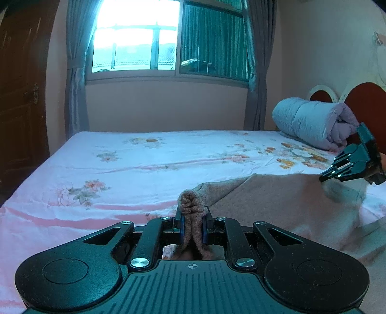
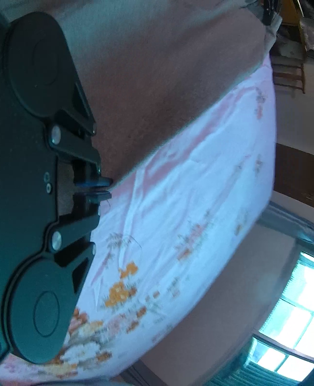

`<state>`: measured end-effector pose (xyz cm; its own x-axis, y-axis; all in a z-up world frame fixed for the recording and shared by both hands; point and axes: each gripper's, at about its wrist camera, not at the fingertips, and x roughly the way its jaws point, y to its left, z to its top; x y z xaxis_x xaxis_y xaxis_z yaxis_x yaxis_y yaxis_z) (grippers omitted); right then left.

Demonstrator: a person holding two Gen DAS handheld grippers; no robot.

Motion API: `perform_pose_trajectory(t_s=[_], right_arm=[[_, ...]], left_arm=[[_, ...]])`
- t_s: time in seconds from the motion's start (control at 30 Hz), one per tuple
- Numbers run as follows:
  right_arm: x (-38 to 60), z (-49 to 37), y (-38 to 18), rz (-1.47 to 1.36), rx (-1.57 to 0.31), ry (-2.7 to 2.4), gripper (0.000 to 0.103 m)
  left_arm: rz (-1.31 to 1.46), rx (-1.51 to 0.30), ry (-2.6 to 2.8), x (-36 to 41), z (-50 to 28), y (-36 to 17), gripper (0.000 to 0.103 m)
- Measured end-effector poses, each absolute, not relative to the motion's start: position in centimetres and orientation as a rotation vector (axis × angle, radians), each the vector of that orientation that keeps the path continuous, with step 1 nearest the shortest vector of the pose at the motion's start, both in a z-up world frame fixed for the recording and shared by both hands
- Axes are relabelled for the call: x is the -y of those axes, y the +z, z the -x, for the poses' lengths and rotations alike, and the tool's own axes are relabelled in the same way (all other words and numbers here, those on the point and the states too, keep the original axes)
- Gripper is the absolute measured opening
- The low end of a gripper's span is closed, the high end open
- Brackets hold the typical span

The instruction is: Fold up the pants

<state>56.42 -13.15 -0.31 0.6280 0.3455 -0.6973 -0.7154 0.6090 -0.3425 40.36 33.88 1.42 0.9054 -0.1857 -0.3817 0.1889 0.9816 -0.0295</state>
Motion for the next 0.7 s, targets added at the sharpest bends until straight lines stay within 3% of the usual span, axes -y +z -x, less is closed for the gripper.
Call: perform_pose_trajectory(t_s=[0.4, 0.53, 0.7], right_arm=[[16.5, -39.2, 9.5, 0.768, -0.473, 0.593, 0.0], [17.1, -33.0, 8.9, 0.788, -0.464, 0.576, 0.0], [17.1, -27.3, 3.2, 0.852, -0.507, 0.55, 0.0]], left_arm=[[-0.033, -0.387, -0.295, -32.9, -32.0, 4.3, 0.013], [-0.06, -0.408, -0.329, -31.8, -27.7, 3.1, 0.014], [-0.023, -0.475, -0.325, -30.8, -22.7, 0.2, 0.014]])
